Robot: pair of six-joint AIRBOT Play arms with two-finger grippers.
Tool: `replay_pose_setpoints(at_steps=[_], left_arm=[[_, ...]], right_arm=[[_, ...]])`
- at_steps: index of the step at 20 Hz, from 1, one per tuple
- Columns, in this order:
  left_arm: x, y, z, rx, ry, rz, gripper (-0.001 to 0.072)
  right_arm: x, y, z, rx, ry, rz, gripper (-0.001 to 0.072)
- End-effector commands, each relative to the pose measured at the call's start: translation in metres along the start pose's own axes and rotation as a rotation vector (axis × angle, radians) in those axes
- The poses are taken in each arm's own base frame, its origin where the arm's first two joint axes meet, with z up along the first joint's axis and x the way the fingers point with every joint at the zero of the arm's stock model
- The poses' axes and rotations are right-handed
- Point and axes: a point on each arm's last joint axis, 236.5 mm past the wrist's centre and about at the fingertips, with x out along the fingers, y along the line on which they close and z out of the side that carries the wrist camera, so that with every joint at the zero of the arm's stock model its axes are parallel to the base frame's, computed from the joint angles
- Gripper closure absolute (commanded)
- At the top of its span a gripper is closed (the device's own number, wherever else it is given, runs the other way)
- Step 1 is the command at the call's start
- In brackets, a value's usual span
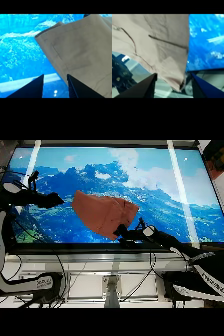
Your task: Fold the clothes and pants, and hang the long-sleeved shirts on hangers.
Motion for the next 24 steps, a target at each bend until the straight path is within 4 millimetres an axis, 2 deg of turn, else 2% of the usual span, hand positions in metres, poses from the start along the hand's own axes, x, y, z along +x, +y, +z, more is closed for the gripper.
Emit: replay_pose_setpoints(at_steps=[1, 6, 8, 9, 10, 11, 12, 14, 16, 18, 20, 22, 24], left_arm=[[0.0, 0.0, 0.001, -0.001, -0.003, -0.001, 0.0358], [0.001, 0.001, 0.002, -0.002, -0.007, 0.002, 0.0358], [0.005, 0.003, 0.001, -0.011, 0.001, -0.002, 0.0357], [0.008, 0.003, 0.0, -0.02, 0.007, -0.009, 0.0357], [0.013, 0.003, -0.001, -0.033, 0.013, -0.022, 0.0358], [0.018, 0.003, -0.002, -0.051, 0.02, -0.038, 0.0357], [0.024, 0.003, -0.002, -0.072, 0.027, -0.057, 0.0357], [0.039, 0.005, -0.007, -0.115, 0.054, -0.088, 0.0293], [0.054, 0.007, -0.012, -0.161, 0.084, -0.123, 0.0282], [0.067, 0.008, -0.021, -0.174, 0.123, -0.153, 0.0211], [0.078, 0.015, -0.028, -0.194, 0.15, -0.155, 0.0204], [0.086, 0.019, -0.025, -0.247, 0.14, -0.181, 0.0204], [0.092, 0.012, -0.012, -0.324, 0.093, -0.246, 0.0203]], right_arm=[[0.006, 0.002, -0.012, -0.019, 0.005, 0.001, 0.0271], [0.007, 0.021, -0.01, -0.031, -0.022, 0.043, 0.0293], [0.006, 0.027, -0.007, -0.034, -0.039, 0.058, 0.0364], [0.005, 0.03, -0.007, -0.041, -0.039, 0.064, 0.0468], [0.005, 0.033, -0.007, -0.053, -0.04, 0.068, 0.0646], [0.005, 0.034, -0.007, -0.058, -0.039, 0.069, 0.0698], [0.004, 0.033, -0.005, -0.069, -0.046, 0.067, 0.07], [0.004, 0.032, 0.0, -0.103, -0.068, 0.057, 0.07], [0.004, 0.03, 0.001, -0.124, -0.071, 0.049, 0.07], [0.004, 0.03, 0.002, -0.127, -0.076, 0.049, 0.07], [0.004, 0.031, 0.004, -0.13, -0.087, 0.052, 0.07], [0.004, 0.03, 0.003, -0.13, -0.08, 0.049, 0.07], [0.004, 0.029, 0.0, -0.13, -0.067, 0.044, 0.07]])
